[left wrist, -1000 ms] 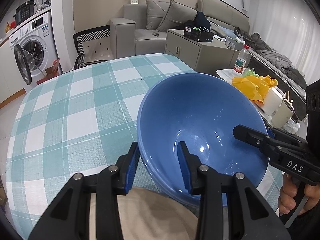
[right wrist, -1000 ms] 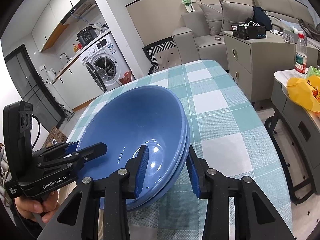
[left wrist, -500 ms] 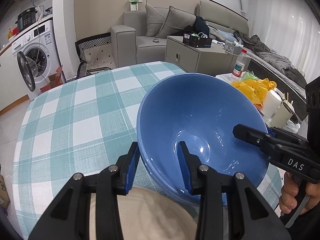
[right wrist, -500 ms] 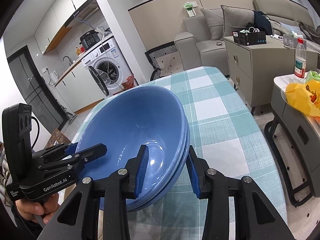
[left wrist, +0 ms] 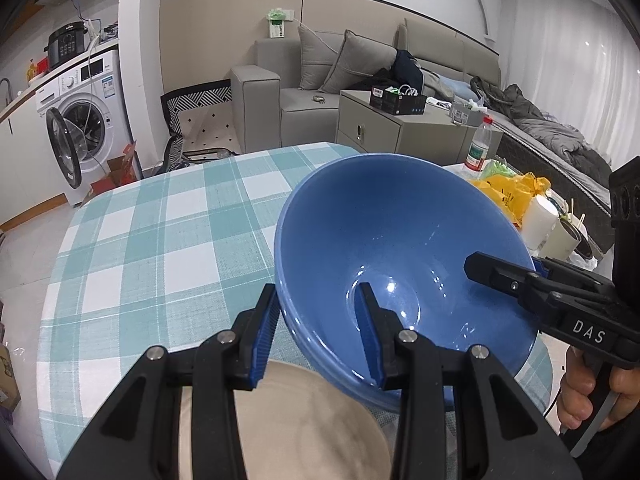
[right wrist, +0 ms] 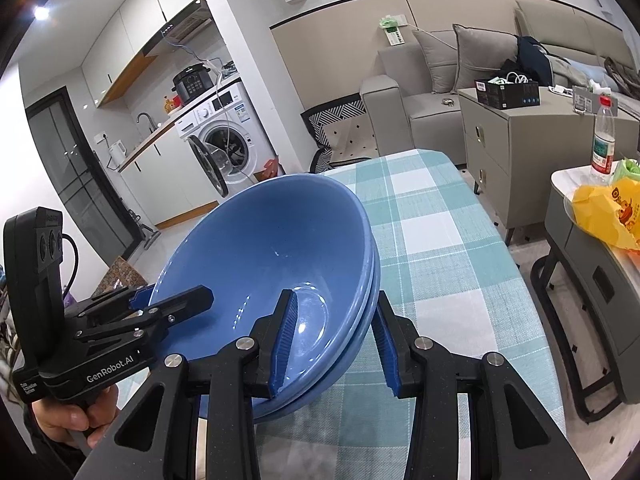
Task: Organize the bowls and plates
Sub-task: 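Carry the nested blue bowls with both tools over the cream plate stack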
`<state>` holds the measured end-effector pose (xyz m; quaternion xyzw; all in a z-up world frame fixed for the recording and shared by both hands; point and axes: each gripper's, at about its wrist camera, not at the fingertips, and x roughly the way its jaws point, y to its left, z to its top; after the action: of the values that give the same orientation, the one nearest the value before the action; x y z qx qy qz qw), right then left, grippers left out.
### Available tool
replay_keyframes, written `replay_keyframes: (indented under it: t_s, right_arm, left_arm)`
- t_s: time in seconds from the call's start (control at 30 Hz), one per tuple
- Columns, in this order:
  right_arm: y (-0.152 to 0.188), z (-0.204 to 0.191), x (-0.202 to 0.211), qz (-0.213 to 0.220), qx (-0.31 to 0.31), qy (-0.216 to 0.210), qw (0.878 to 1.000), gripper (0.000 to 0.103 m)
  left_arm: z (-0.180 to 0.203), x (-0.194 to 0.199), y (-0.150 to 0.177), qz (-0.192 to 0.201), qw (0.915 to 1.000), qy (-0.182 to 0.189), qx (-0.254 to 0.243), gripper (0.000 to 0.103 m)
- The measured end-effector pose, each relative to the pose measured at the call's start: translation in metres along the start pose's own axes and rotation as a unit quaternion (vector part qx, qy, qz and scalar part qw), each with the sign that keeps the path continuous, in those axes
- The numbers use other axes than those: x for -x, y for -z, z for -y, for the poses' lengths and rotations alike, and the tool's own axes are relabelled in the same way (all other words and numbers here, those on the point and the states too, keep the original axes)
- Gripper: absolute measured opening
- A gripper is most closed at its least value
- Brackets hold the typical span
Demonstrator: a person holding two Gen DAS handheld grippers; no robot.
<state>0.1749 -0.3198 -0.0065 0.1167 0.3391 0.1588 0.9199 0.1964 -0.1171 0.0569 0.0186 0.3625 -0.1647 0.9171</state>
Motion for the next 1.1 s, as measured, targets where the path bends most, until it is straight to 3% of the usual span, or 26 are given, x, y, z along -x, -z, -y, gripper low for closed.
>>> replay_keyframes:
  t_s: [0.4, 1.1]
  right_arm:
    - [0.0, -0.024, 0.014, 0.006, 0.026, -0.019, 0.999, 0.039]
    - [0.024, -0.092, 0.006, -0.022, 0.086, -0.065, 0.994, 0.039]
  left_arm:
    - [-0.01, 0.032, 0.009, 0.025, 0.9995, -0.015, 0.015, 0.037]
    - [-0.047, 0.082, 0.052, 0.047, 0.9951, -0.066, 0.057, 0.037]
